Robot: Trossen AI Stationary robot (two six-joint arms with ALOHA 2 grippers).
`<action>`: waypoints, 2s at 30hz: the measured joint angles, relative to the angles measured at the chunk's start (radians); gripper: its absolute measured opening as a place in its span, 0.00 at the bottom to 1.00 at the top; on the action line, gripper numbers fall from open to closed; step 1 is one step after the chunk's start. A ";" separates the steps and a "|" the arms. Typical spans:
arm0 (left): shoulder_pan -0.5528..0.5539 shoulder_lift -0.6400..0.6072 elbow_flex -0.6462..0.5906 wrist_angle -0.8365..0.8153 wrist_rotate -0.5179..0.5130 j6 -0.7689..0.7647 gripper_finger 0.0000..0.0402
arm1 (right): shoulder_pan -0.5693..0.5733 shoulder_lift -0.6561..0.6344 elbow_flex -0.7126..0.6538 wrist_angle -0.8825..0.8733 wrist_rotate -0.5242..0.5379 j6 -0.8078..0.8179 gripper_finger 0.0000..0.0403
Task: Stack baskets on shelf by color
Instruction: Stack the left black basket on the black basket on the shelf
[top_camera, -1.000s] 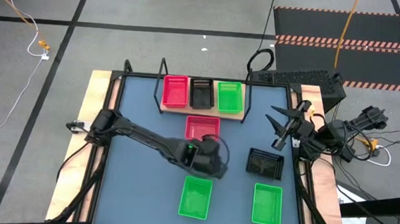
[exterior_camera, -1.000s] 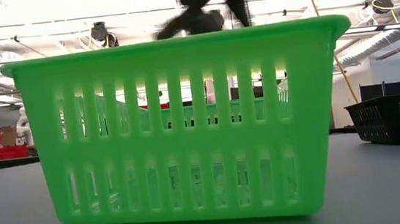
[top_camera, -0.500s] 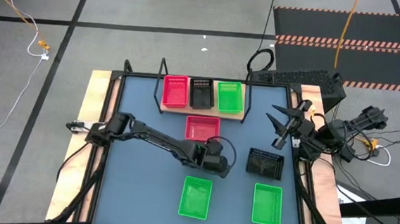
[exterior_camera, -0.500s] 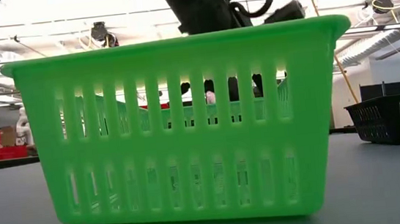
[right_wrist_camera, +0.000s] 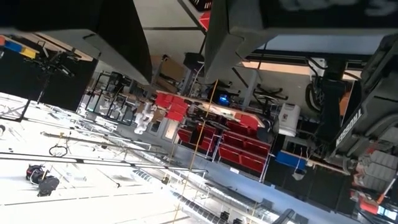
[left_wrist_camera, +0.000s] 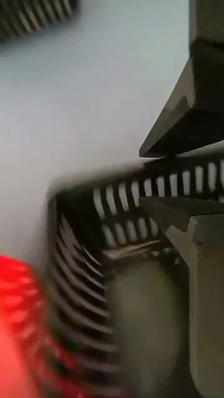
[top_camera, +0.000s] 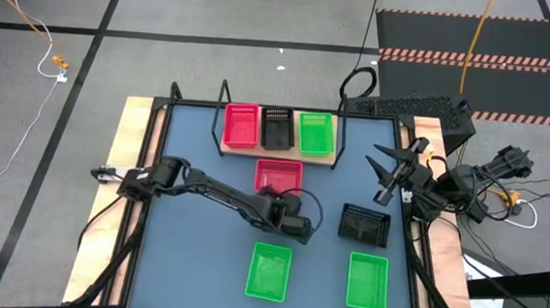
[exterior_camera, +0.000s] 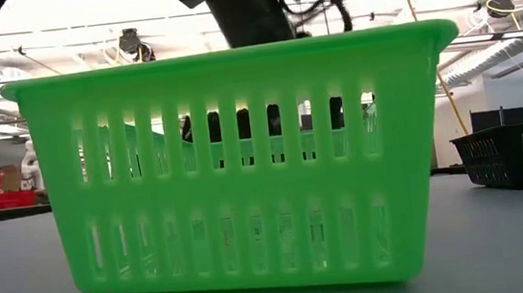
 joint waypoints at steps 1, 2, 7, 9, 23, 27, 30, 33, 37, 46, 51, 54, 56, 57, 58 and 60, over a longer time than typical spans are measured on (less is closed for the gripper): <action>0.000 0.001 -0.001 -0.020 0.007 -0.007 0.28 | 0.001 0.000 0.000 0.000 0.001 0.000 0.35; 0.000 0.000 -0.001 -0.025 0.010 -0.012 0.28 | 0.001 -0.001 0.000 0.000 0.001 0.001 0.35; -0.009 -0.010 -0.001 -0.026 0.009 -0.023 0.28 | 0.001 -0.002 0.000 -0.003 0.002 0.000 0.35; -0.010 -0.013 -0.001 -0.032 0.009 -0.022 0.28 | 0.001 -0.002 0.000 -0.003 0.002 -0.001 0.35; -0.015 -0.013 -0.001 -0.057 0.045 -0.001 0.28 | 0.001 -0.002 0.000 -0.003 0.002 -0.007 0.35; -0.016 -0.013 -0.001 -0.045 0.049 0.005 0.28 | 0.001 -0.002 0.000 -0.003 0.002 -0.007 0.35; -0.017 -0.013 -0.001 -0.045 0.049 0.005 0.28 | 0.001 -0.002 0.000 -0.003 0.002 -0.007 0.35; -0.025 -0.013 -0.001 -0.046 0.050 0.005 0.28 | 0.001 -0.002 0.000 -0.003 0.002 -0.008 0.35; -0.037 -0.031 -0.001 -0.055 0.060 -0.004 0.28 | 0.001 -0.002 0.000 -0.003 0.002 -0.014 0.35; -0.054 -0.100 0.000 -0.079 -0.004 0.015 0.28 | 0.002 -0.002 0.000 -0.003 0.002 -0.001 0.35; -0.052 -0.092 0.000 -0.092 -0.001 0.015 0.28 | 0.002 -0.002 0.000 -0.003 0.002 -0.002 0.35; -0.052 -0.083 0.000 -0.084 -0.004 0.050 0.28 | 0.002 -0.002 0.000 -0.003 0.002 -0.006 0.35; -0.055 -0.071 0.000 -0.063 -0.004 0.074 0.28 | 0.002 -0.002 0.000 -0.003 0.002 -0.007 0.35; -0.056 -0.067 -0.001 -0.064 -0.003 0.084 0.28 | 0.002 -0.002 0.000 -0.004 0.002 -0.008 0.35; -0.057 -0.067 -0.001 -0.066 -0.001 0.092 0.28 | 0.002 -0.002 0.000 -0.004 0.002 -0.008 0.35; -0.058 -0.065 0.000 -0.064 -0.002 0.092 0.28 | 0.002 -0.002 0.000 -0.004 0.002 -0.008 0.35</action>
